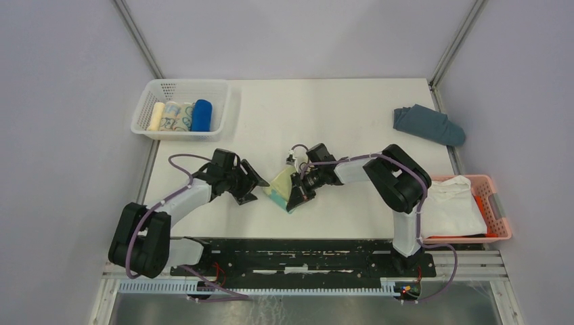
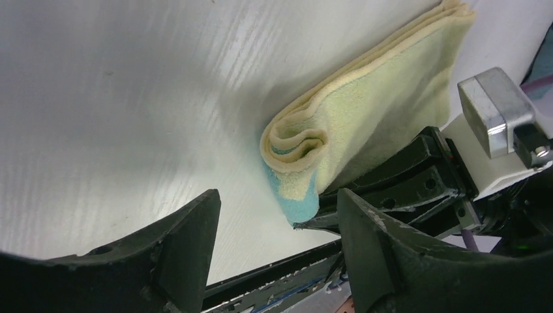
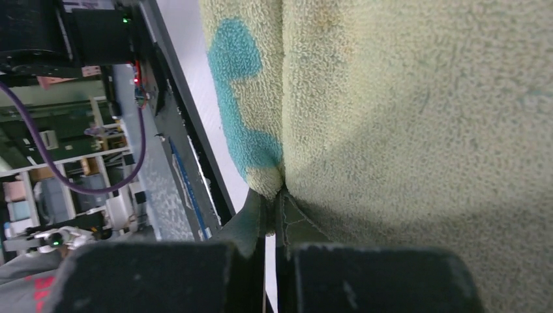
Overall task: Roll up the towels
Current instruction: Roll the towel at the center of the board.
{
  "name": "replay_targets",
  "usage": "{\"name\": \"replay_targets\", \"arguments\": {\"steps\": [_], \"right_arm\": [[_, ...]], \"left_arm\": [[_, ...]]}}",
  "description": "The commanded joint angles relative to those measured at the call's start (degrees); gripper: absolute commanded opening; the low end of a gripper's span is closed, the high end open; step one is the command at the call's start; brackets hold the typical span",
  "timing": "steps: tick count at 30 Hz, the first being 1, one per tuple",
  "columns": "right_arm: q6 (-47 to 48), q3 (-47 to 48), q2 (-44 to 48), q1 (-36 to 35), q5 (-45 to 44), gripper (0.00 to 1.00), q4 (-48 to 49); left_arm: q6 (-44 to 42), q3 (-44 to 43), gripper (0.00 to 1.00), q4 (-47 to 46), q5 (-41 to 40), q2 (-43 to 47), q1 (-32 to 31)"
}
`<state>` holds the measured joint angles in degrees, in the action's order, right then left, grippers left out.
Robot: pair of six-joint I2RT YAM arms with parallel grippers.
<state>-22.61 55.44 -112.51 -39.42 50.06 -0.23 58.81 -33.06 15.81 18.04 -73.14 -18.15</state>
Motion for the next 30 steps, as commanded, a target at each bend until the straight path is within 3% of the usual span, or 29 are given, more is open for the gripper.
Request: {"name": "replay_targets", "arguments": {"steps": [1, 7, 12, 20, 23, 26, 30], "right_arm": [[-3.46, -2.01, -3.28, 1.02, 2.66, 0.01, 4.33], [-4.15, -2.49, -4.13, 1.76, 2.76, 0.01, 4.84], [-4.22, -3.02, -3.69, 1.81, 2.14, 0.01, 5.06], [-2.58, -3.50, 0.58, 1.74, -1.76, 0.03, 2.76], [0.27, -3.47, 4.31, 1.18, -6.49, 0.13, -0.87], [3.86, -2.86, 9.09, -0.29, -12.58, 0.28, -5.39], [8.07, -1.56, 16.88, -4.47, -25.73, 0.39, -11.58]], "left_arm": [[2.75, -0.88, 0.74, -4.62, 2.32, -3.47, -2.56], [3.17, -1.93, 0.70, -7.12, -1.18, -9.63, -4.00], [1.46, -4.21, 0.60, -7.66, -3.59, -14.57, -4.51], [0.48, -5.08, 0.26, -5.84, -5.12, -16.43, -4.87], [-0.81, -6.66, 0.10, -2.57, -6.00, -15.16, -4.99], [-1.12, -7.98, 0.08, 0.24, -6.20, -14.38, -5.03], [-0.91, -8.83, 0.06, 3.12, -6.07, -14.15, -5.05]]}}
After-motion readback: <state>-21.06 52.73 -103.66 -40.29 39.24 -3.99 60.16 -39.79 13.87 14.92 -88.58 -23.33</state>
